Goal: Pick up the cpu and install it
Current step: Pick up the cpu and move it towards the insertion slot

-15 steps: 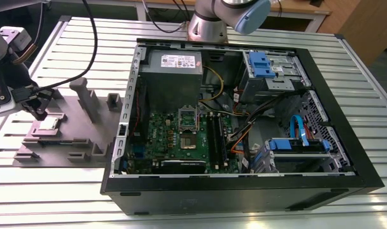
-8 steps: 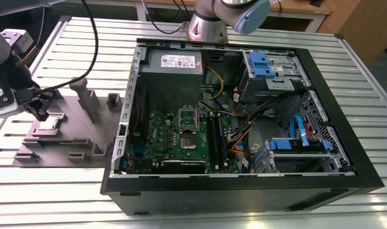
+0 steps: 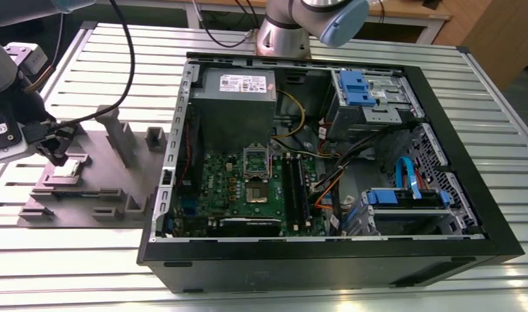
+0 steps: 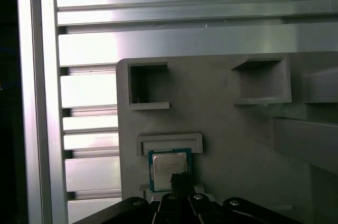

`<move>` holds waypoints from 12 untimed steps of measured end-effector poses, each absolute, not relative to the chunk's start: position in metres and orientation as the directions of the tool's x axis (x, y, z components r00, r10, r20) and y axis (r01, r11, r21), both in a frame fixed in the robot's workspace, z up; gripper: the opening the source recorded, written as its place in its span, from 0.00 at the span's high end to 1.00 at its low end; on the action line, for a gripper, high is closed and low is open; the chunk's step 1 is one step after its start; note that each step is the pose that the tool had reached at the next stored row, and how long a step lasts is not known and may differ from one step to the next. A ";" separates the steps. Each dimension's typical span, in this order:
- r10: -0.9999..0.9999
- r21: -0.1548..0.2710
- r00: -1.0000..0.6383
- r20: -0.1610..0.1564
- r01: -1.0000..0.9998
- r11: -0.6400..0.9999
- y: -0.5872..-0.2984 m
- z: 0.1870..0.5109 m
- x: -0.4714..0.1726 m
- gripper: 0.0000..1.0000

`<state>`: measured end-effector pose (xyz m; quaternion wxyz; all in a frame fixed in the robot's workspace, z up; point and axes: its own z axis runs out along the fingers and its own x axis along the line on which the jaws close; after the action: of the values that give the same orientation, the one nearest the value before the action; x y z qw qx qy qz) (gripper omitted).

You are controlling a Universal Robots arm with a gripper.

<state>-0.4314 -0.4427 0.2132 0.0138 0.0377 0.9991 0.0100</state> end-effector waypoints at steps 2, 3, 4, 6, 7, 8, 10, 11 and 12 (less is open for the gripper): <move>0.076 0.021 -0.997 -0.027 0.075 0.997 -0.443 0.213 -0.431 0.90; 0.076 0.021 -0.997 -0.027 0.075 0.997 -0.443 0.213 -0.431 0.90; 0.076 0.021 -0.997 -0.027 0.075 0.997 -0.443 0.213 -0.431 0.90; 0.076 0.021 -0.997 -0.027 0.075 0.997 -0.443 0.213 -0.431 0.89; 0.076 0.021 -0.997 -0.027 0.075 0.997 -0.443 0.213 -0.431 0.84; 0.076 0.021 -0.997 -0.027 0.075 0.997 -0.443 0.213 -0.431 0.77; 0.076 0.021 -0.997 -0.027 0.075 0.997 -0.443 0.213 -0.431 0.71; 0.076 0.021 -0.997 -0.027 0.075 0.997 -0.443 0.213 -0.431 0.65; 0.076 0.021 -0.997 -0.027 0.075 0.997 -0.443 0.213 -0.431 0.65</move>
<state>-0.4314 -0.4427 0.2131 0.0138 0.0376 0.9991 0.0101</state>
